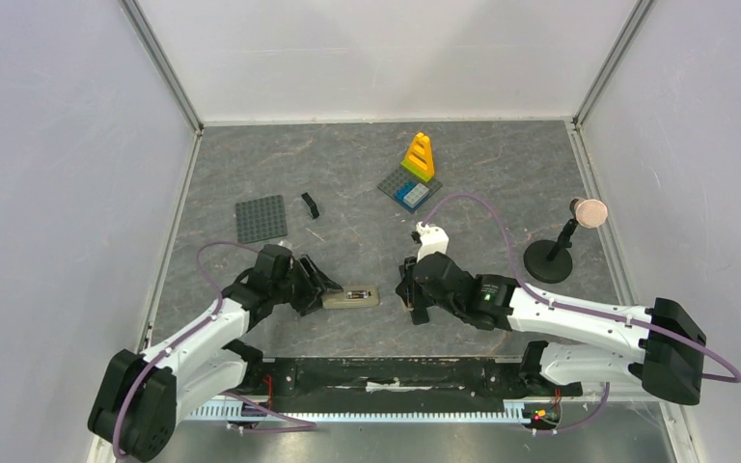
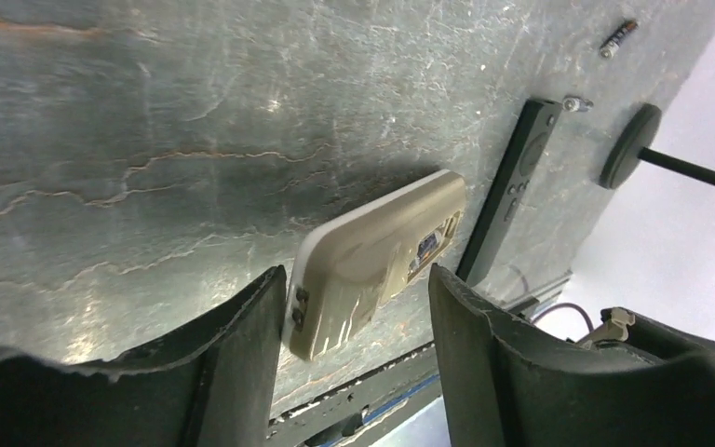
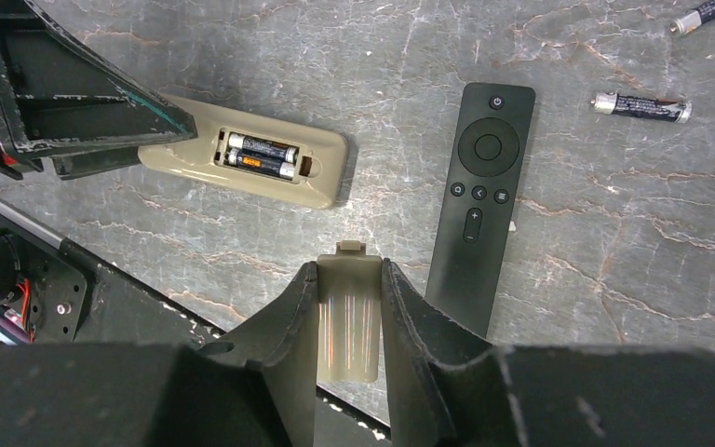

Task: Load the batteries into the remote control

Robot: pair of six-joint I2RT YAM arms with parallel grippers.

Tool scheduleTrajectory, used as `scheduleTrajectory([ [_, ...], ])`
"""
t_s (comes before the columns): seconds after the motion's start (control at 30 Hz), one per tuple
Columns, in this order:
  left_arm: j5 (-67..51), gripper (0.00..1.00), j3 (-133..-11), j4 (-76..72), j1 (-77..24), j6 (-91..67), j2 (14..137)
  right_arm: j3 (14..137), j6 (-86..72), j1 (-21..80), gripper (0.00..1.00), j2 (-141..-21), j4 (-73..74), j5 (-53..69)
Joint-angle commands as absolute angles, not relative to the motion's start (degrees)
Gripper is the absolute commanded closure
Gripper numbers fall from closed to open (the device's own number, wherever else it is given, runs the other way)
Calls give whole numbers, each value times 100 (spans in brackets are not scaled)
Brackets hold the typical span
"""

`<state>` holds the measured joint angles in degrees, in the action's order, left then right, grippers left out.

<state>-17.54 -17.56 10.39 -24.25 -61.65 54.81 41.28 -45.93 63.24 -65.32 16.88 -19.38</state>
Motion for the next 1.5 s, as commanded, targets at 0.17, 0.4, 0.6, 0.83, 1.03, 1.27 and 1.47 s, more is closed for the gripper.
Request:
scheduleTrajectory([
  [0.17, -463, 35, -2743, 3047, -2435, -5442, 5650, 4201, -4725, 6275, 78, -6366, 1607, -2060],
  [0.4, 75, 39, -3150, 3754, -2437, -5353, 5368, 4167, -4733, 6258, 78, -6306, 1600, -2051],
  [0.6, -1354, 73, -2935, 2488, -2505, -5500, 5016, 4096, -4757, 6258, 78, -6337, 1466, -1963],
  [0.83, -1584, 89, -2783, 1231, -3093, -5860, 5506, 4065, -4816, 6258, 78, -6483, 1342, -1854],
  [1.03, -1087, 93, -2988, 1017, -3710, -5796, 6380, 4061, -4825, 6258, 78, -6546, 1312, -1808],
  [1.27, -582, 96, -2981, 1049, -3952, -5844, 6802, 4078, -4825, 6256, 78, -6526, 1315, -1799],
  [1.47, -402, 97, -2904, 1107, -3948, -5870, 6772, 4054, -4839, 6258, 78, -6508, 1311, -1804],
])
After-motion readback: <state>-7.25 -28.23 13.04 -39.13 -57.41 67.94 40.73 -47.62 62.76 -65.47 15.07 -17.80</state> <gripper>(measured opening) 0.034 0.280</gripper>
